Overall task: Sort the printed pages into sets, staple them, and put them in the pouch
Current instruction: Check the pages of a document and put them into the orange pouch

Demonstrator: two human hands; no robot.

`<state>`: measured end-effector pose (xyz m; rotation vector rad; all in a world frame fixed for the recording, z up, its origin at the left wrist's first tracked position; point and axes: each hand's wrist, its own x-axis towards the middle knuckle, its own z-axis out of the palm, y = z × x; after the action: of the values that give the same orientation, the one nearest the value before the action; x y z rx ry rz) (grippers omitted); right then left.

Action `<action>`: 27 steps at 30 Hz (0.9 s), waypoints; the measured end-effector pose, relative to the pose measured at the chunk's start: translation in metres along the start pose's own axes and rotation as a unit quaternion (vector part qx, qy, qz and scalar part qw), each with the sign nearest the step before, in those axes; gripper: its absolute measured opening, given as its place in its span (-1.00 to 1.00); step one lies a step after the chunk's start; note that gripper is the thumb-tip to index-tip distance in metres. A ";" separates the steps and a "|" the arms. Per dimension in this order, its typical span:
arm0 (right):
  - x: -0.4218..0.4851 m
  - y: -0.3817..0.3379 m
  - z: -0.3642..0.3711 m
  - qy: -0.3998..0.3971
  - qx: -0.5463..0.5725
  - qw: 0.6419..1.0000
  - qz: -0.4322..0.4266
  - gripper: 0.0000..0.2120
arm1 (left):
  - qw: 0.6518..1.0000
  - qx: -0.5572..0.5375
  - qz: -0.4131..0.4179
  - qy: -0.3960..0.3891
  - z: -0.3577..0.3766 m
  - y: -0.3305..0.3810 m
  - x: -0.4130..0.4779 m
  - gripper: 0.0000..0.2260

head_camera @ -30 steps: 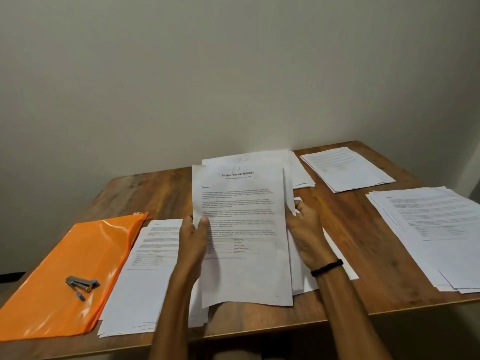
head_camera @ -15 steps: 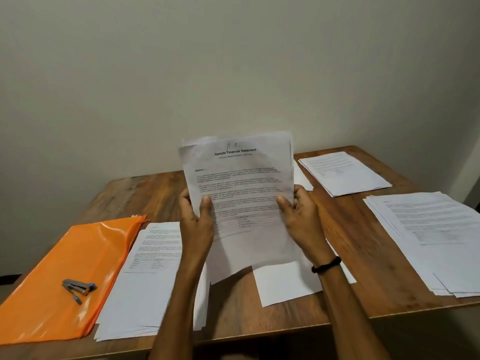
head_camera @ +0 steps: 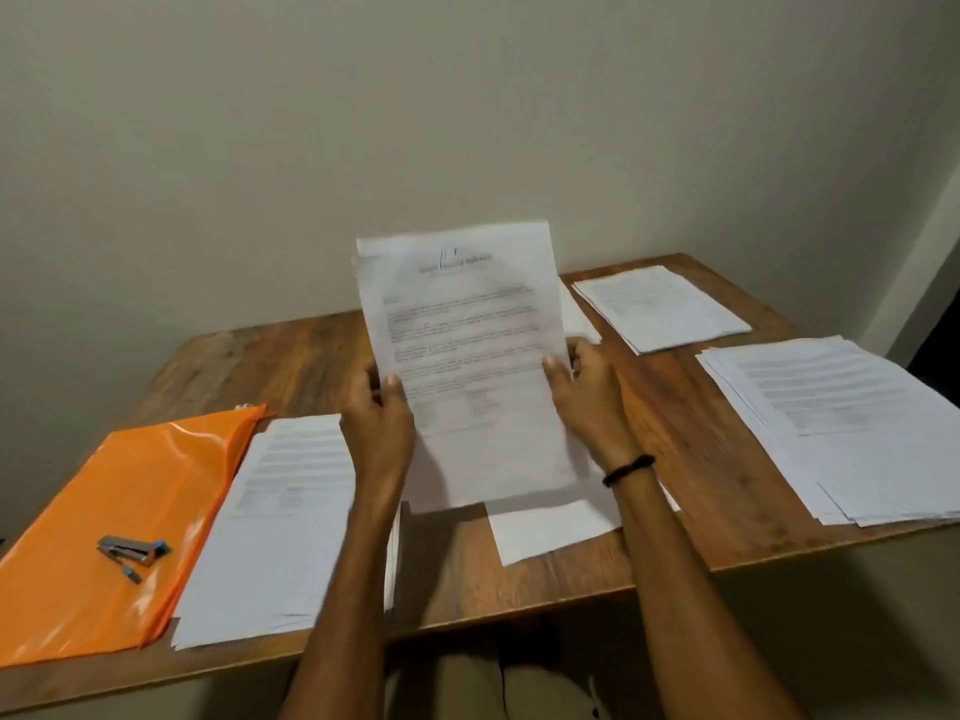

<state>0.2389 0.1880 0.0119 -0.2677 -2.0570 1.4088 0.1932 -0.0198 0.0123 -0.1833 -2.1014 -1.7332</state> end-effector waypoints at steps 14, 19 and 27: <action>0.068 0.024 -0.097 0.019 -0.126 0.952 0.277 -0.79 | 0.973 -0.043 -0.124 -0.190 0.072 0.057 -0.014 -0.82; 0.042 0.056 -0.087 0.003 -0.257 0.938 0.232 -0.85 | 0.965 0.020 -0.092 -0.243 0.093 0.036 -0.066 -0.72; 0.019 0.077 -0.087 0.075 -0.246 0.940 0.222 -0.87 | 0.963 0.112 0.040 -0.243 0.113 0.044 -0.098 -0.56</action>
<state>0.2625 0.2957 -0.0295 -1.0727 -2.2773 1.0346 0.2718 0.1136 -0.0022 -0.6763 -2.5701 -1.4963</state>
